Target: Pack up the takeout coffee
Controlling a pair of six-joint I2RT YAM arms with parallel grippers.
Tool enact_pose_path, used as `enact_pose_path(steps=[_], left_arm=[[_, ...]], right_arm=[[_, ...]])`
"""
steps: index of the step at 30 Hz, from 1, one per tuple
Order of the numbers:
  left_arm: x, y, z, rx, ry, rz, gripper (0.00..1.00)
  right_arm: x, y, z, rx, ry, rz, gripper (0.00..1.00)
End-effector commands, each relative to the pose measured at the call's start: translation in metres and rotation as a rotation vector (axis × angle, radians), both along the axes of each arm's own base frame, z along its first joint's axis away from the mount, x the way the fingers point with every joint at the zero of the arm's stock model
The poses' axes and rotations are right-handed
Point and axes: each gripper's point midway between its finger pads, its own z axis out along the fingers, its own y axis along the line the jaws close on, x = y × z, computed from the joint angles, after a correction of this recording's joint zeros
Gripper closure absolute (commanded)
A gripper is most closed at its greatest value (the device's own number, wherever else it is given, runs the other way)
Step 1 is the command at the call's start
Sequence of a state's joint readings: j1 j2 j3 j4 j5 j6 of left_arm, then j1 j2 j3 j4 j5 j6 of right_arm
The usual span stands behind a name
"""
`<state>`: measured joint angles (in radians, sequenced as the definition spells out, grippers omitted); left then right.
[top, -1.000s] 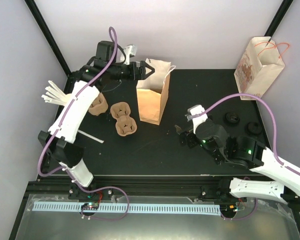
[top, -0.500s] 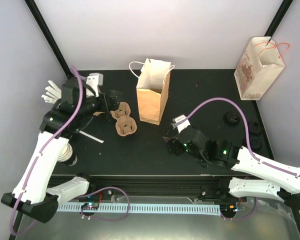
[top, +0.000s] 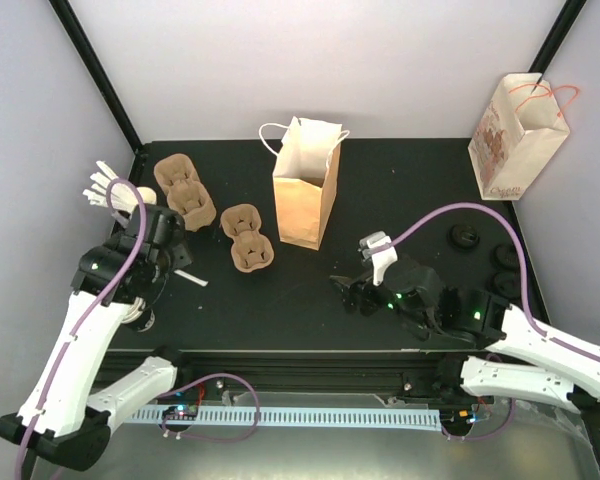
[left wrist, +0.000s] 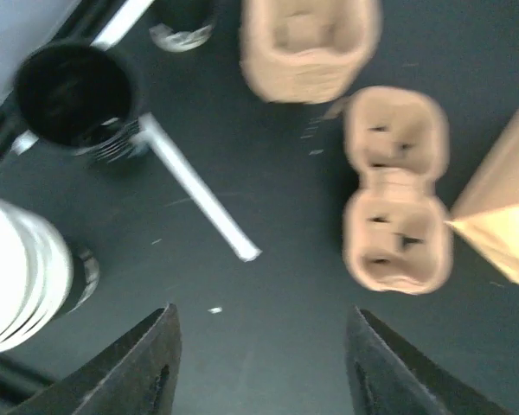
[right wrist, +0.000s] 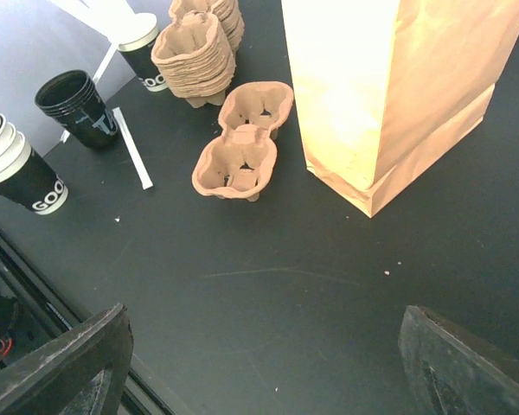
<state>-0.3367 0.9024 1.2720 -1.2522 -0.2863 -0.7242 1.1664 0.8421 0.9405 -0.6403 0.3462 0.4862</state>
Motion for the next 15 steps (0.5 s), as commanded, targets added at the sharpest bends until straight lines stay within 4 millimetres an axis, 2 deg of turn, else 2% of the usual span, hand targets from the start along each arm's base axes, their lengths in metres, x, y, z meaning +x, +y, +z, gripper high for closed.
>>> enact_pose_path(steps=[1,2,4,6,7,12,15], left_arm=[[-0.043,0.057,-0.031,0.119,0.114,0.332,0.44],[-0.047,0.062,-0.032,0.119,0.108,0.369,0.37],[-0.054,0.071,-0.035,0.113,0.091,0.428,0.13],[-0.057,0.079,-0.034,0.103,0.059,0.468,0.05],[-0.057,0.083,-0.033,0.099,0.045,0.49,0.04],[-0.046,0.098,-0.039,0.08,0.023,0.543,0.16],[-0.035,0.107,-0.045,0.059,0.021,0.537,0.19]], right_arm=[[-0.005,-0.009,-0.004,-0.004,0.003,0.013,0.13],[-0.005,-0.008,-0.004,-0.007,0.0,0.016,0.13],[-0.006,-0.003,-0.003,-0.013,-0.007,0.037,0.14],[-0.005,0.003,-0.003,-0.028,-0.006,0.053,0.14],[-0.005,0.006,-0.002,-0.031,-0.004,0.063,0.14],[-0.006,0.014,-0.008,-0.023,0.0,0.085,0.14],[-0.008,0.015,-0.007,0.009,0.009,0.087,0.15]])
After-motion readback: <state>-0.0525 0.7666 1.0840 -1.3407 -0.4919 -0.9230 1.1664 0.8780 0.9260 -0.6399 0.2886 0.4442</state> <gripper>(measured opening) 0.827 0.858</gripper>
